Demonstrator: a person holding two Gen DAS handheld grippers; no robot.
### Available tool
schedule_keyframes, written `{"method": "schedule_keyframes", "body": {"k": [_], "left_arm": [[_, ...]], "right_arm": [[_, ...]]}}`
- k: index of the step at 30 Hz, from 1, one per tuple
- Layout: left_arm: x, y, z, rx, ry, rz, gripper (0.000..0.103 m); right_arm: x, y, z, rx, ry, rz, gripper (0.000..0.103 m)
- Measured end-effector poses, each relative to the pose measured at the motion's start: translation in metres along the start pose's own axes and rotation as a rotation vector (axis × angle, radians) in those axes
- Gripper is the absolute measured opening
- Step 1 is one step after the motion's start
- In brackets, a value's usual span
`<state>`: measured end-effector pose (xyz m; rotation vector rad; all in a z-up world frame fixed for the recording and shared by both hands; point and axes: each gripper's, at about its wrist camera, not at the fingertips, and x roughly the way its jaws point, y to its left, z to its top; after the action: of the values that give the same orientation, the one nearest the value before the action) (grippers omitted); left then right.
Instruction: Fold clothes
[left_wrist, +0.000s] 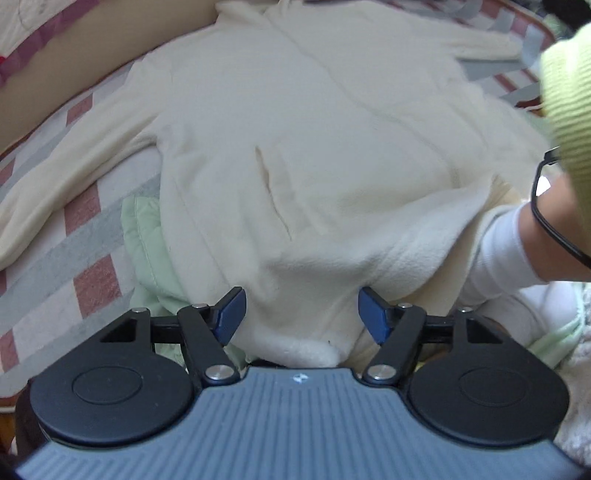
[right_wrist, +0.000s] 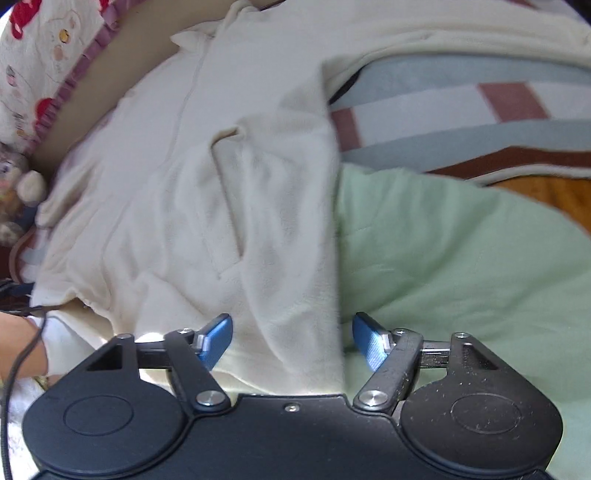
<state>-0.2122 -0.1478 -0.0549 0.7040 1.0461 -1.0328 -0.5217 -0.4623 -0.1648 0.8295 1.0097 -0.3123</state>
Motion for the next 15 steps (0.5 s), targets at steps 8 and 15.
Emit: {"method": "schedule_keyframes", "body": {"k": [8,15], "left_arm": [[-0.018,0.03,-0.003,-0.107,-0.101,-0.073,0.067],[0.005,0.011,-0.003,0.029,0.0,-0.152,0.072]], "right_arm": [[-0.079,0.008,0.021,0.041,-0.214,0.317,0.011],[-0.06,0.004,0.013,0.075,-0.074,0.083,0.011]]}}
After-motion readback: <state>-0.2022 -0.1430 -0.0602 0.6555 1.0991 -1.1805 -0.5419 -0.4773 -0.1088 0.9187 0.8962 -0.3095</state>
